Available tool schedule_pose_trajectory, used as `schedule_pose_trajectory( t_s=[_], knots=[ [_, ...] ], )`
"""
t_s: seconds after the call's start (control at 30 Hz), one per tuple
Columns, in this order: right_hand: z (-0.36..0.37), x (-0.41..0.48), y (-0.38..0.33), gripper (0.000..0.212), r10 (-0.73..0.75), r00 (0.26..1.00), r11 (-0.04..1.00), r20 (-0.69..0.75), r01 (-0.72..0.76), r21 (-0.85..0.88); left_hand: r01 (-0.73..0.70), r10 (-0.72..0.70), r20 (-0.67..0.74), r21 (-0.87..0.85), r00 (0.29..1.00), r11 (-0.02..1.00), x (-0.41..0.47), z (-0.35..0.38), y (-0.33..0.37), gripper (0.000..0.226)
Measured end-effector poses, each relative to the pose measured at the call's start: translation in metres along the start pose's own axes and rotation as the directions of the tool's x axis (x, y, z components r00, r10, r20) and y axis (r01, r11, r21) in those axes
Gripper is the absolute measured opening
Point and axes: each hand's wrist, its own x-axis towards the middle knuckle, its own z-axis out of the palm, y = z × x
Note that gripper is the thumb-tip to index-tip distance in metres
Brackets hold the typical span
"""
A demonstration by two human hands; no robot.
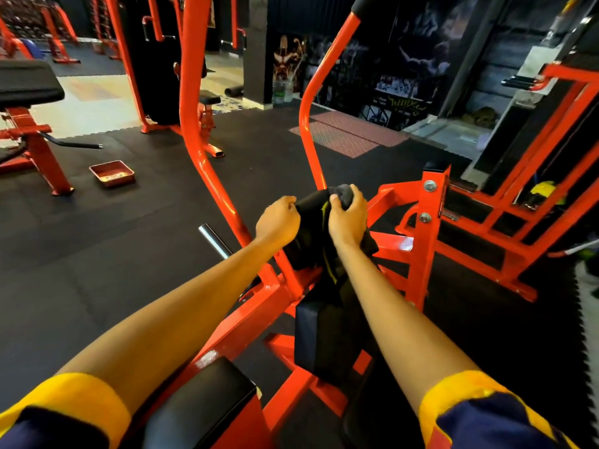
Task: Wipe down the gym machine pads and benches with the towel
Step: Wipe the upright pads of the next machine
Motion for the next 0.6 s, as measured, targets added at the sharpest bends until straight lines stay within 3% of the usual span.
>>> schedule_pose_trajectory(
  t_s=[0.13,0.23,0.3,0.37,0.5,0.6],
  knots=[
    [0.003,-0.068,-0.005,0.058,-0.235,0.972,0.972,0.027,0.236,-0.026,0.231,-0.222,0.097,-0.095,0.97,0.968,0.02,0.0,-0.015,0.053],
    [0.0,-0.091,0.012,0.064,-0.362,0.929,0.932,0.08,0.363,0.003,0.266,-0.254,0.106,-0.118,0.961,0.957,0.022,0.004,-0.016,0.059],
    [-0.003,-0.076,0.02,0.062,-0.378,0.921,0.926,0.096,0.375,0.05,0.263,-0.254,0.099,-0.1,0.962,0.959,0.019,0.004,-0.014,0.059],
    [0.0,-0.048,0.02,0.062,-0.292,0.955,0.955,0.052,0.288,0.079,0.259,-0.249,0.107,-0.094,0.963,0.961,0.015,0.004,-0.012,0.06],
    [0.005,0.013,0.006,0.051,0.042,0.997,0.986,-0.059,-0.032,0.164,0.25,-0.241,0.095,-0.092,0.966,0.964,0.015,0.004,-0.014,0.061],
    [0.003,0.013,-0.005,0.043,0.077,0.994,0.986,-0.073,-0.065,0.154,0.261,-0.253,0.088,-0.085,0.963,0.962,0.017,0.007,-0.015,0.061]
  ],
)
